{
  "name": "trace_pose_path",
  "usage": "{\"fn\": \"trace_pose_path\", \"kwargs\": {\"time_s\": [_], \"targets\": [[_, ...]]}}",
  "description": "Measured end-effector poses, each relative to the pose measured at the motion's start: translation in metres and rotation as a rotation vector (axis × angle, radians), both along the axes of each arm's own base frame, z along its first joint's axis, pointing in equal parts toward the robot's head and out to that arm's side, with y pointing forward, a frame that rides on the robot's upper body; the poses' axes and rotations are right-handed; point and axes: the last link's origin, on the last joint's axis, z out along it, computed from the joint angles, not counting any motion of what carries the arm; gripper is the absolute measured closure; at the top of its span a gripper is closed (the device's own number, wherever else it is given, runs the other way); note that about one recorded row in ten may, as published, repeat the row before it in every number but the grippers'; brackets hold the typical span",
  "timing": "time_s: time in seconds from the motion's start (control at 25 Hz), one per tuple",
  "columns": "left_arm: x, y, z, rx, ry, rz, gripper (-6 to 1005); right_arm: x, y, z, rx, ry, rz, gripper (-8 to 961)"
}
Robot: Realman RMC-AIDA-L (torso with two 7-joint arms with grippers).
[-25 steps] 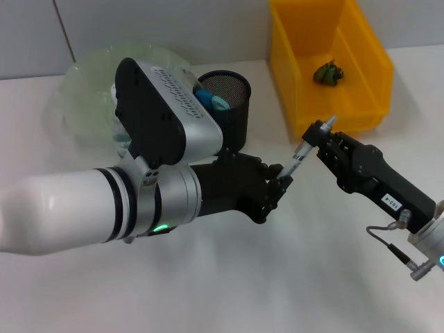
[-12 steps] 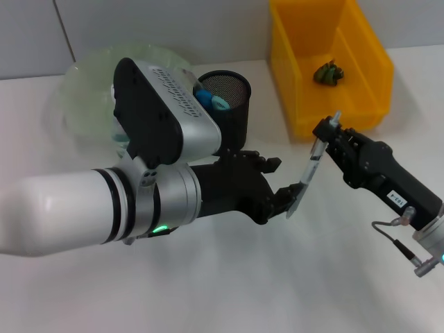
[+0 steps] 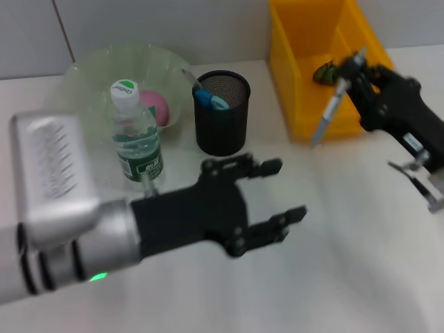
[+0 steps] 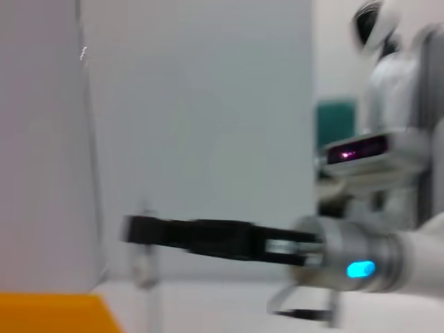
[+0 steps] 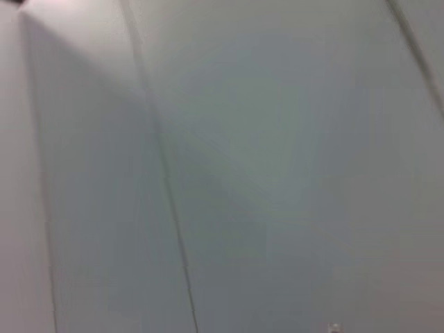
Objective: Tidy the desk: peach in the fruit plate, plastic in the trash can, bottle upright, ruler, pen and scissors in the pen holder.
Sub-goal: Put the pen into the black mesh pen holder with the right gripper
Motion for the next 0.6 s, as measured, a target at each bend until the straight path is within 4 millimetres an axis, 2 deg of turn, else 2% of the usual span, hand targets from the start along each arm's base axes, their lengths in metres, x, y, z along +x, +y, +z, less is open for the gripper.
{"fn": "trace_pose_path", "kwargs": {"time_s": [0.04,0.08,0.12,0.16,0.24,0.28,0.32,0.36,0.4,0.44,0.48,0.6], "targets": [[0.000,0.000,0.000,0.000,0.000,0.000,347,-0.007,0.006,0.000,0.035,-0.038,0.031,827],[-0.009,-0.002,0.001,-0.004,-0.055,-0.023,347,-0.013,0.012,0.000,0.061,-0.067,0.054,827],[-0.009,-0.002,0.001,-0.004,-0.055,-0.023,348,-0.013,0.012,0.000,0.061,-0.067,0.054,827],[-0.027,-0.005,0.002,-0.013,-0.133,-0.043,348,-0.019,0.018,-0.001,0.087,-0.097,0.077,827],[-0.041,-0.004,0.003,-0.012,-0.180,-0.038,348,-0.032,0.032,-0.002,0.106,-0.126,0.103,827],[-0.041,-0.004,0.003,-0.012,-0.180,-0.038,348,-0.043,0.046,-0.003,0.116,-0.152,0.113,827],[-0.041,-0.004,0.003,-0.012,-0.180,-0.038,348,-0.043,0.046,-0.003,0.116,-0.152,0.113,827],[-0.049,-0.004,0.002,-0.011,-0.191,-0.023,349,-0.052,0.058,-0.006,0.136,-0.195,0.116,827],[-0.049,-0.004,0.002,-0.011,-0.191,-0.023,349,-0.052,0.058,-0.006,0.136,-0.195,0.116,827],[-0.061,-0.001,-0.001,-0.009,-0.187,0.025,349,-0.057,0.065,-0.008,0.149,-0.222,0.115,827],[-0.062,-0.002,-0.002,-0.007,-0.184,0.027,349,-0.064,0.074,-0.013,0.160,-0.260,0.109,827],[-0.063,-0.002,-0.003,-0.006,-0.181,0.028,350,-0.073,0.083,-0.020,0.149,-0.282,0.101,827]]}}
